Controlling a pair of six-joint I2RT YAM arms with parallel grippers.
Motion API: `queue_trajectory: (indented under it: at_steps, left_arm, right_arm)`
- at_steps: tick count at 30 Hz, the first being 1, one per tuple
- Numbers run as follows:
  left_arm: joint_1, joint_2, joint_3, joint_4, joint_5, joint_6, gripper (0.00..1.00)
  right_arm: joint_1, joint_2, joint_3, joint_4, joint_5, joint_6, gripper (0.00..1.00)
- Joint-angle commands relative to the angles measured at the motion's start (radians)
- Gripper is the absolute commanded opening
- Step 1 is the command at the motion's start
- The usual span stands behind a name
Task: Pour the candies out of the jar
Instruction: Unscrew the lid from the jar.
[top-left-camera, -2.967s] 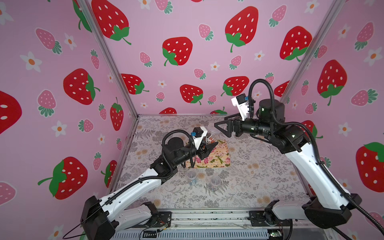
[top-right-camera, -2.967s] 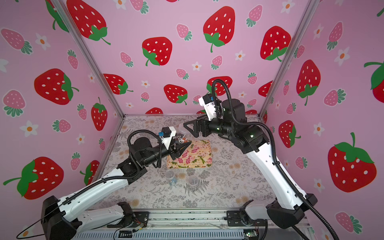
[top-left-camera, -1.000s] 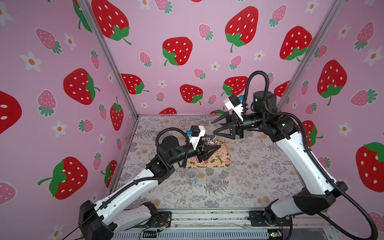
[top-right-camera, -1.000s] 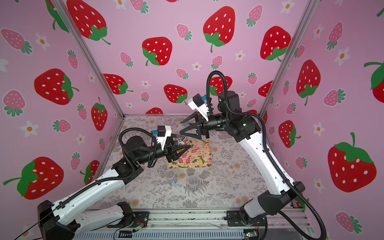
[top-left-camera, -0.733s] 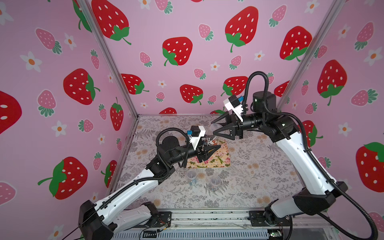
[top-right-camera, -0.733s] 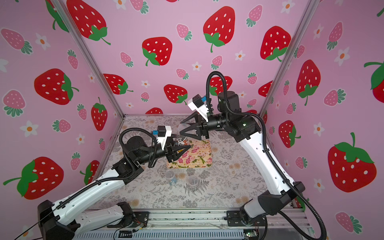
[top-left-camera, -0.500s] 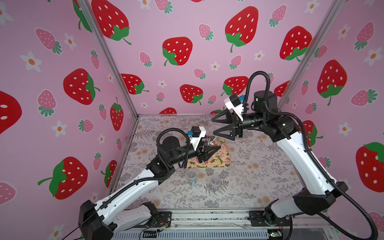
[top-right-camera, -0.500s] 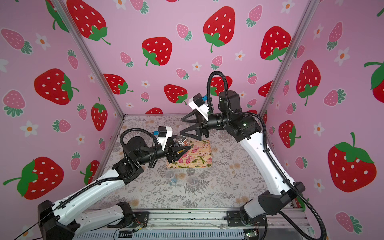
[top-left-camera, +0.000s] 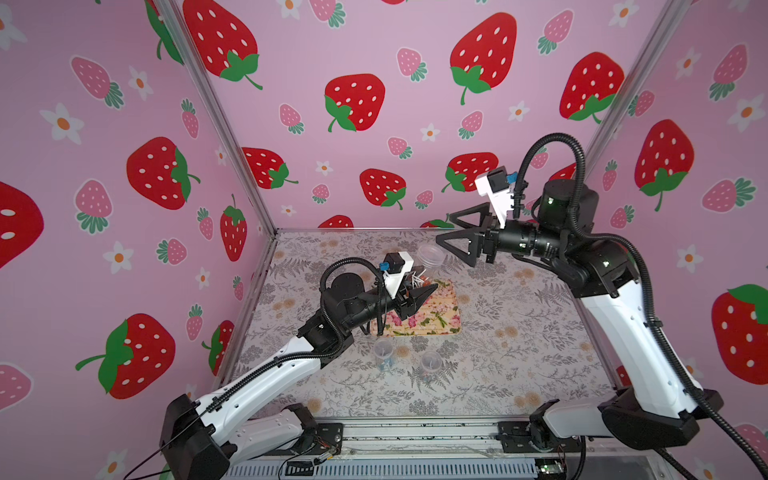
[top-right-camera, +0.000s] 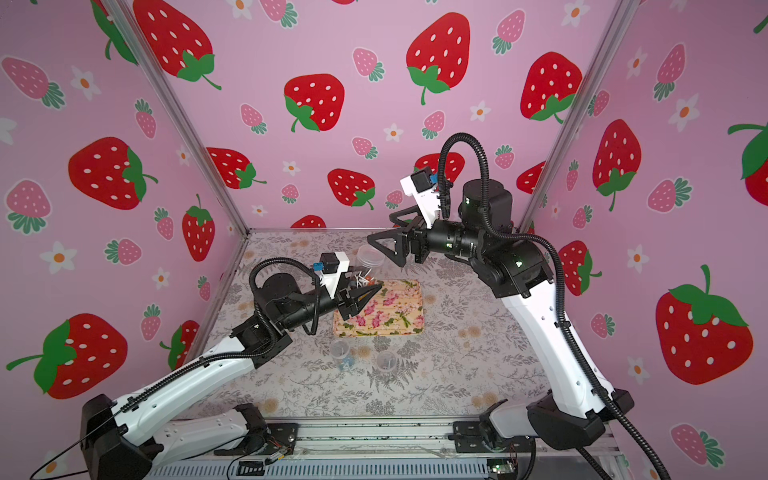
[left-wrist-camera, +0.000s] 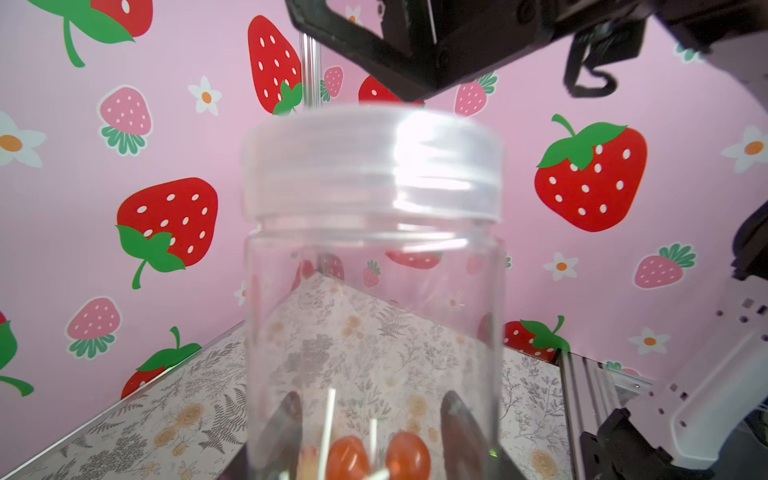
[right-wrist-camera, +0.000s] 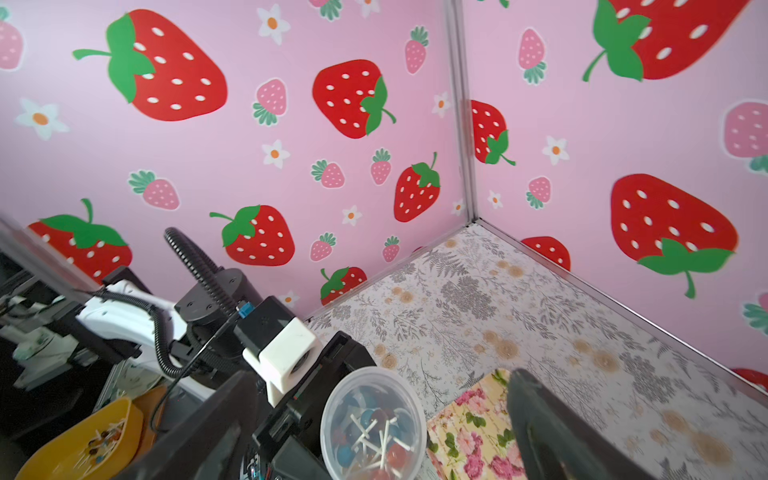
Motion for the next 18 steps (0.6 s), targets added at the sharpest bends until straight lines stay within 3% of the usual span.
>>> queue_trajectory:
  at_steps: [1,10,18]
  left_arm:
    - [-0.002,0.013,0.015,0.058,-0.043,0.058,0.47]
    - [-0.001,0.008,0.005,0.053,-0.055,0.062,0.47]
    - [-0.001,0.007,0.005,0.049,-0.055,0.067,0.47]
  right_arm:
    - [0.031,0.002,0.008,-0.087,0.161,0.072,0.96]
    - [0.090,0.042,-0.012,-0.141,0.214,0.062,0.96]
    - [0.116,0.069,-0.026,-0.137,0.183,0.066,0.91]
